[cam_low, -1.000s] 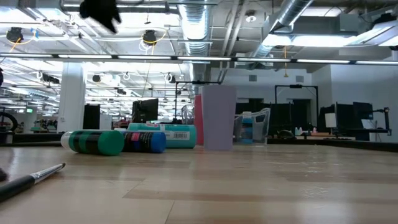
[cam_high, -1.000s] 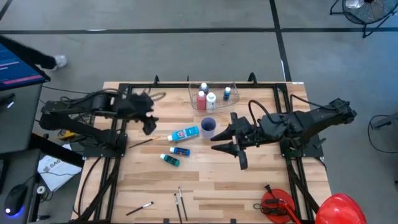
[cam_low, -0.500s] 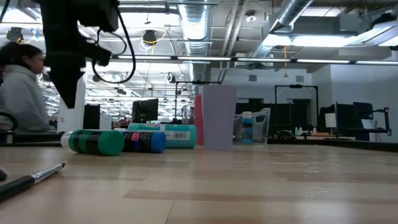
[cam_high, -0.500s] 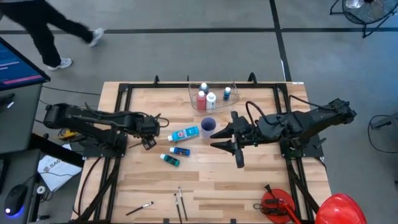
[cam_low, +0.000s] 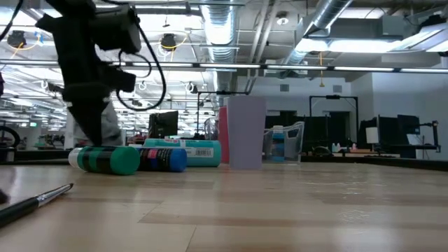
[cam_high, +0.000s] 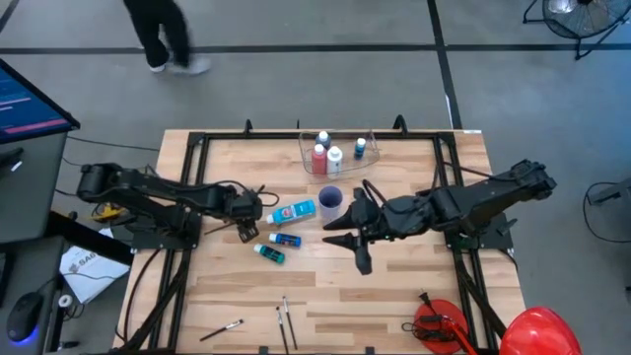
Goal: Pick & Place Paint Supplies
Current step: Put the black paint brush into the violet cup
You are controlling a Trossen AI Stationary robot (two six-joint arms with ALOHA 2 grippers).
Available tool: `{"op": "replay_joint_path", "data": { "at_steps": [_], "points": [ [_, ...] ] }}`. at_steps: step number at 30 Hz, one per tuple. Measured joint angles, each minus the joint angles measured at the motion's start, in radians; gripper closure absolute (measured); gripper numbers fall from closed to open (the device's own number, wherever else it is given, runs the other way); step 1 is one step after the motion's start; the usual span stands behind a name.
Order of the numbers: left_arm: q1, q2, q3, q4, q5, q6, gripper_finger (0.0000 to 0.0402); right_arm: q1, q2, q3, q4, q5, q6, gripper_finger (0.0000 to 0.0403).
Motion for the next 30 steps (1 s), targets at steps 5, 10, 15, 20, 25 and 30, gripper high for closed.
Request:
{"op": "replay_joint_path", "data": {
  "at_steps": [5,10,15,20,25,30],
  "points": [
    [0.001,0.043,-0.023,0.023,-0.005,0.034,0.0182,-0.013,-0.007,0.0,0.015,-0.001,0.0,0.028],
    [0.025,0.083,-0.032,0.046,-0.014,0.04,0.0179,-0.015,-0.008,-0.001,0.018,-0.001,0.0,0.028],
    [0.05,0.141,-0.032,0.107,0.007,0.081,0.0183,-0.014,-0.005,0.0,0.021,-0.002,0.006,0.028],
    [0.064,0.182,-0.026,0.119,0.003,0.082,0.0181,-0.015,-0.005,0.0,0.029,-0.001,0.014,0.028],
    [0.093,0.182,-0.028,0.126,0.026,0.083,0.018,-0.013,-0.005,0.0,0.032,-0.001,0.018,0.028],
    [0.152,0.179,-0.058,0.147,0.117,0.079,0.0185,-0.013,-0.005,0.0,0.04,-0.001,0.026,0.028]
  ]
}}
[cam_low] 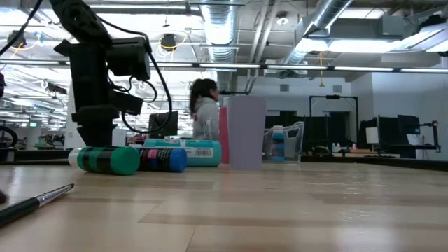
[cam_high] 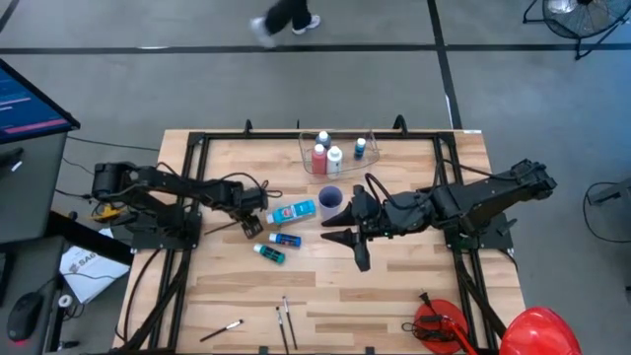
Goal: Pick & Place Paint Supplies
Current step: Put the black paint brush into the violet cup
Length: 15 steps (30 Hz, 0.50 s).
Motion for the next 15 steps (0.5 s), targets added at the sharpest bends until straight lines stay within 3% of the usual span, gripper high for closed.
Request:
{"op": "replay_joint_path", "data": {
  "at_steps": [4,15],
  "points": [
    [0.034,-0.002,-0.008,0.004,0.044,0.004,0.0192,0.001,0.0,0.0,0.001,0.0,0.0,0.028],
    [0.074,-0.002,-0.01,0.001,0.031,0.001,0.0232,0.006,0.0,0.0,0.006,0.0,0.0,0.028]
  ]
}}
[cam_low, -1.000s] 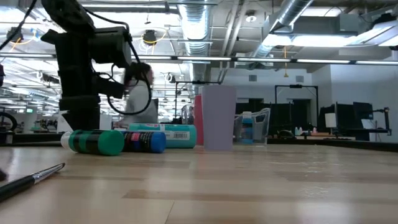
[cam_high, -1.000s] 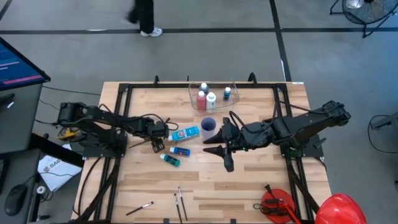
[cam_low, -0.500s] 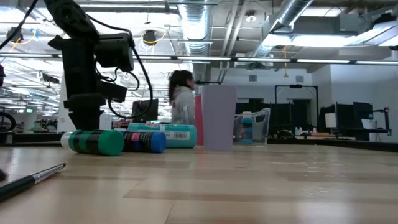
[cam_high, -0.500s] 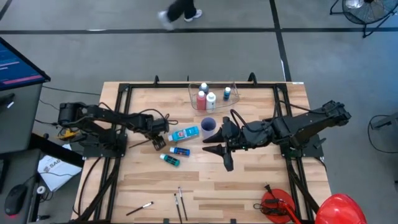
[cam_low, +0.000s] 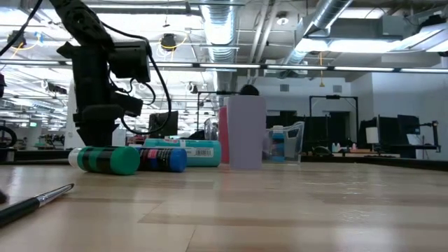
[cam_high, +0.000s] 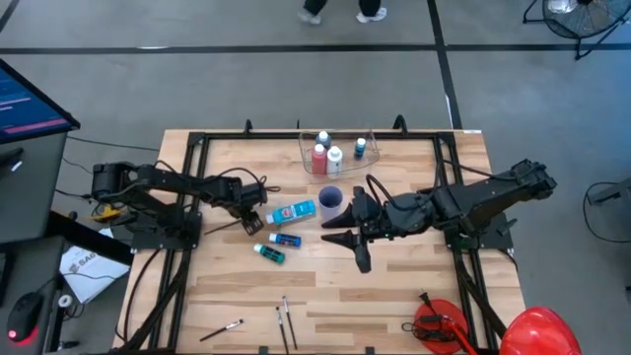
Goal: Pick & Place Paint Supplies
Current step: Put the black paint brush into the violet cup
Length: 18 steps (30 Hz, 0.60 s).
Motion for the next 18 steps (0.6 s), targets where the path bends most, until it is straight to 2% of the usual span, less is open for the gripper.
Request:
{"op": "replay_joint_path", "data": {
  "at_steps": [7,13,18],
  "points": [
    [0.01,0.0,0.0,-0.016,-0.015,0.022,0.0292,0.0,0.0,0.0,0.0,0.0,0.0,0.028],
    [0.012,0.0,0.0,-0.026,-0.038,0.021,0.0381,0.001,0.0,0.0,0.0,0.0,0.011,0.028],
    [0.012,0.0,0.0,-0.029,-0.042,-0.021,0.0397,0.001,0.0,0.0,0.0,0.0,0.012,0.028]
  ]
}}
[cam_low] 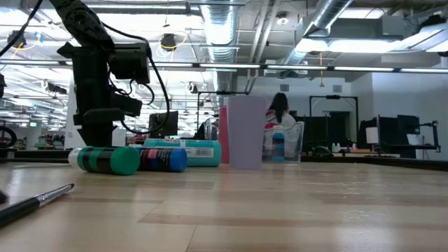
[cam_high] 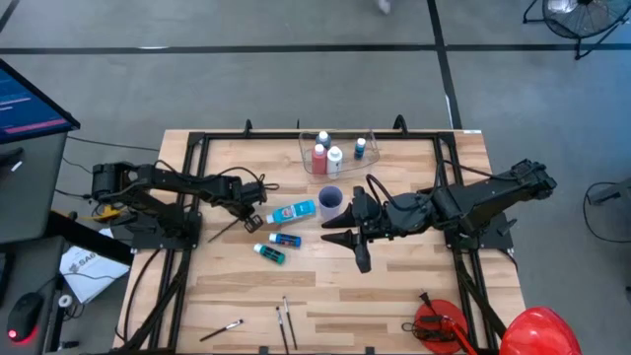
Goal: Pick & Place Paint Supplies
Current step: Put the black paint brush into the violet cup
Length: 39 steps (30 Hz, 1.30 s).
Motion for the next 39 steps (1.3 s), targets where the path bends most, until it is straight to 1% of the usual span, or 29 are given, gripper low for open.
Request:
{"op": "replay_joint_path", "data": {
  "at_steps": [4,6,11,14,18,21,23,26,30,32,34,39],
  "points": [
    [0.001,-0.005,0.0,0.0,0.012,-0.032,0.04,0.0,0.0,0.0,0.0,0.0,0.007,0.028],
    [0.001,-0.028,-0.009,0.004,0.016,-0.055,0.04,-0.003,0.0,0.0,0.0,0.0,0.012,0.028],
    [0.002,-0.147,-0.024,-0.034,0.022,-0.094,0.0401,-0.022,0.0,0.0,0.03,0.001,0.034,0.028],
    [0.008,-0.23,-0.025,0.003,0.032,-0.098,0.0401,-0.047,0.0,0.0,0.032,0.022,0.077,0.028],
    [0.032,-0.316,-0.056,0.009,0.073,-0.113,0.0401,-0.092,0.039,0.0,0.051,0.028,0.174,0.028],
    [0.054,-0.374,-0.089,0.034,0.133,-0.113,0.0401,-0.124,0.101,0.001,0.101,0.025,0.244,0.028],
    [0.064,-0.411,-0.109,0.072,0.174,-0.116,0.0401,-0.143,0.152,0.001,0.126,-0.002,0.311,0.028],
    [0.079,-0.464,-0.134,0.097,0.204,-0.132,0.0401,-0.168,0.245,0.0,0.2,-0.084,0.404,0.0279],
    [0.095,-0.541,-0.166,0.163,0.241,-0.223,0.0401,-0.188,0.344,0.0,0.345,-0.2,0.551,0.028],
    [0.102,-0.575,-0.181,0.222,0.259,-0.264,0.0401,-0.196,0.378,0.0,0.411,-0.243,0.594,0.028],
    [0.116,-0.604,-0.188,0.292,0.281,-0.301,0.0401,-0.207,0.403,0.0,0.453,-0.265,0.626,0.028],
    [0.148,-0.649,-0.19,0.439,0.33,-0.443,0.0401,-0.239,0.413,0.0,0.426,-0.268,0.678,0.028]
  ]
}}
